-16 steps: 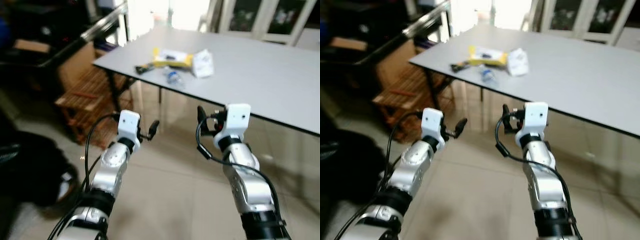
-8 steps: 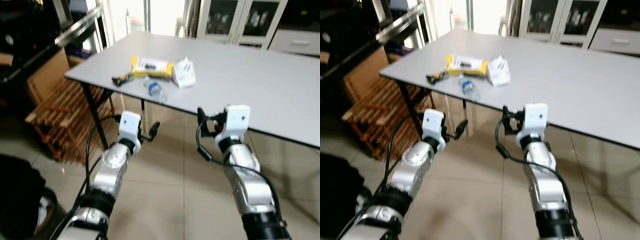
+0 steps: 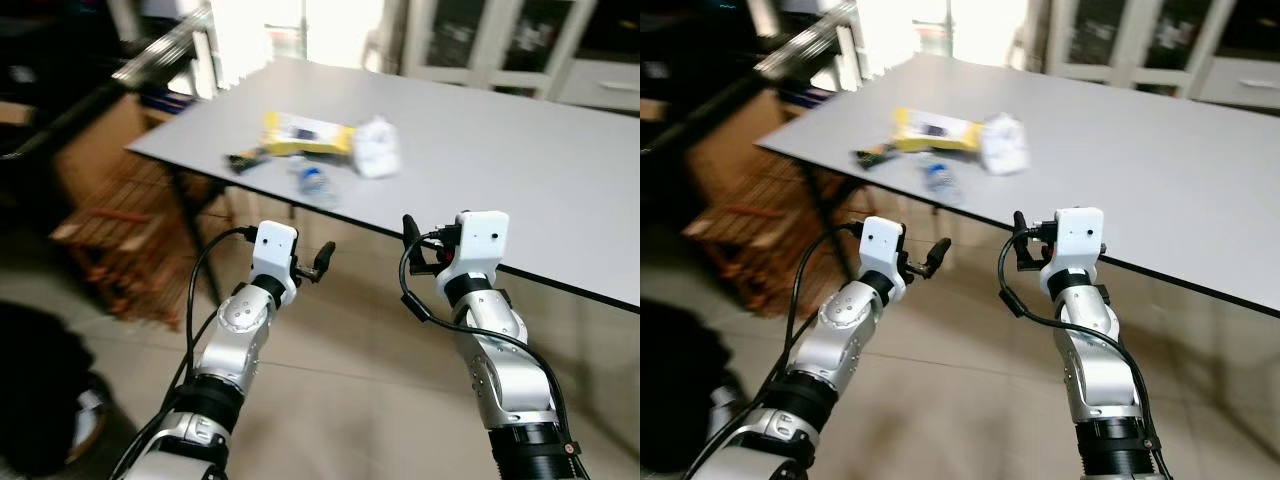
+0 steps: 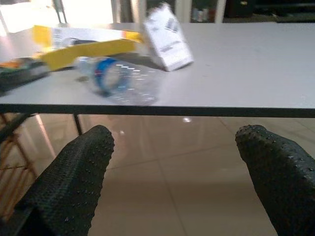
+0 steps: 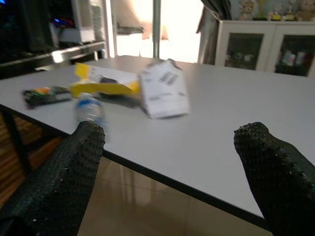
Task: Picking trash to rubbish bin
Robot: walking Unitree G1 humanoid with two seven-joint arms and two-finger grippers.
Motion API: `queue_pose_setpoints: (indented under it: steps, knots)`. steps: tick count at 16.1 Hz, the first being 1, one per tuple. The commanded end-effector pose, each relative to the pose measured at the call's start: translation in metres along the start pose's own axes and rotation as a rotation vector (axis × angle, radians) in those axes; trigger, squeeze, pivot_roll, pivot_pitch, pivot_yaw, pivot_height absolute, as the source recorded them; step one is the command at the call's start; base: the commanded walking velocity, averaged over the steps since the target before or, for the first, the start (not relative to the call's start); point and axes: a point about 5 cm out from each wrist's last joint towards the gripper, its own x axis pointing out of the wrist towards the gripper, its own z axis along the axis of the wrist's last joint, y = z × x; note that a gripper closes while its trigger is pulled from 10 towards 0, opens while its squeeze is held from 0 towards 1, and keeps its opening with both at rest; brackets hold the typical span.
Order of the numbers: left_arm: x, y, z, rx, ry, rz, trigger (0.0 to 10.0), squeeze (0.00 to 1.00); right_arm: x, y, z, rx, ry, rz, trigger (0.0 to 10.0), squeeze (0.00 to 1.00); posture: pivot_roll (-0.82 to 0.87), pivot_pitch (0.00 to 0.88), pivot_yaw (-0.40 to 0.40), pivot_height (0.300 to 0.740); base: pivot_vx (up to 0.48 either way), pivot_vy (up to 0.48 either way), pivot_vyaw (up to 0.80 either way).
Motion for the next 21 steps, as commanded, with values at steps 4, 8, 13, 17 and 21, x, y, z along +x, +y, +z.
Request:
queue_pose_setpoints:
  steps: [4, 8, 13, 17, 21]
  knots:
    - [-0.0005, 0.0028, -0.0021, 0.005, 0.021, 0.003, 10.0, 0.00, 0.0010, 0.0002, 0.0025, -0.002, -0.012, -0.003, 10.0, 0.00, -0.08, 0.017, 0.031, 0.740, 0.000, 0.480, 0.00]
    - [-0.0009, 0.0035, -0.0046, 0.016, 0.036, 0.006, 10.0, 0.00, 0.0008, 0.0000, 0.0023, -0.003, -0.013, -0.007, 10.0, 0.00, -0.08, 0.019, 0.032, 0.740, 0.000, 0.465, 0.00]
    - [-0.0015, 0.0017, -0.0025, 0.028, 0.017, -0.015, 10.0, 0.00, 0.0029, -0.0039, 0.0020, -0.008, -0.006, -0.036, 10.0, 0.00, -0.08, 0.020, 0.034, 0.740, 0.000, 0.084, -0.09]
    - [-0.0012, 0.0003, -0.0011, 0.032, 0.010, -0.027, 10.0, 0.00, 0.0021, -0.0029, 0.0022, -0.012, -0.016, -0.034, 10.0, 0.00, -0.08, 0.020, 0.032, 0.740, 0.000, 0.000, -0.40]
    - [-0.0019, -0.0011, -0.0009, 0.014, 0.000, -0.039, 10.0, 0.00, 0.0027, -0.0034, 0.0033, -0.024, -0.019, -0.030, 10.0, 0.00, -0.08, 0.021, 0.029, 0.740, 0.149, 0.000, 0.00]
